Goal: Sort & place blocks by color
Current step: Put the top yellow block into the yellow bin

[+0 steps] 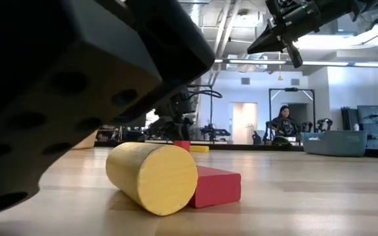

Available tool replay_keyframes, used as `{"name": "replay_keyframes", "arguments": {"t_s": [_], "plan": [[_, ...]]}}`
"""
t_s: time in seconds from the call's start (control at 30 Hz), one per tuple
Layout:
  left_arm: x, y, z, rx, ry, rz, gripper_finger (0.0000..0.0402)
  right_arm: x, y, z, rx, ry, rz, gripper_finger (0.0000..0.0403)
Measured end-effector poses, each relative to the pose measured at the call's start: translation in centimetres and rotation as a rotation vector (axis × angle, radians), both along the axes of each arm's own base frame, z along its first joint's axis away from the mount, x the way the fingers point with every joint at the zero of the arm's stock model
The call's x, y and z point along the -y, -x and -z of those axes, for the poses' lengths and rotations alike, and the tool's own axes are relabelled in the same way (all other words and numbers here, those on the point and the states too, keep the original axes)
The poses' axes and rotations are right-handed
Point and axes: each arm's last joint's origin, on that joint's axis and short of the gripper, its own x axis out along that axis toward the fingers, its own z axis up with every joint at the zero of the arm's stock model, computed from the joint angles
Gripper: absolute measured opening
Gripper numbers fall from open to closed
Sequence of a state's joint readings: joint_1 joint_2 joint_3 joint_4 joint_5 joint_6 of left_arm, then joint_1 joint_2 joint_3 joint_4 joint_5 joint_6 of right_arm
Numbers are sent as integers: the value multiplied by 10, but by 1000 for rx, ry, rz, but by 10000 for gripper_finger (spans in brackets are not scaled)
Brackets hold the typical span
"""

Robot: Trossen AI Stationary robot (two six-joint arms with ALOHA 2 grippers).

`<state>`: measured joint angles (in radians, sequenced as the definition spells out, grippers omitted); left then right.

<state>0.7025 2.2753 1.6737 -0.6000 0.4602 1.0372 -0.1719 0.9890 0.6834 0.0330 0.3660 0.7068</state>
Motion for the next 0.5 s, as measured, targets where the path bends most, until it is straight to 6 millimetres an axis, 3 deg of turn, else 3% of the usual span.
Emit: {"name": "replay_keyframes", "arguments": {"t_s": [0.33, 0.5], "plan": [[-4, -2, -5, -24, 24, -133, 81, 1, 2, -1, 3, 6, 9, 5], [-10, -6, -24, -5, -18, -195, 78, 1, 7, 3, -64, 11, 11, 5]]}}
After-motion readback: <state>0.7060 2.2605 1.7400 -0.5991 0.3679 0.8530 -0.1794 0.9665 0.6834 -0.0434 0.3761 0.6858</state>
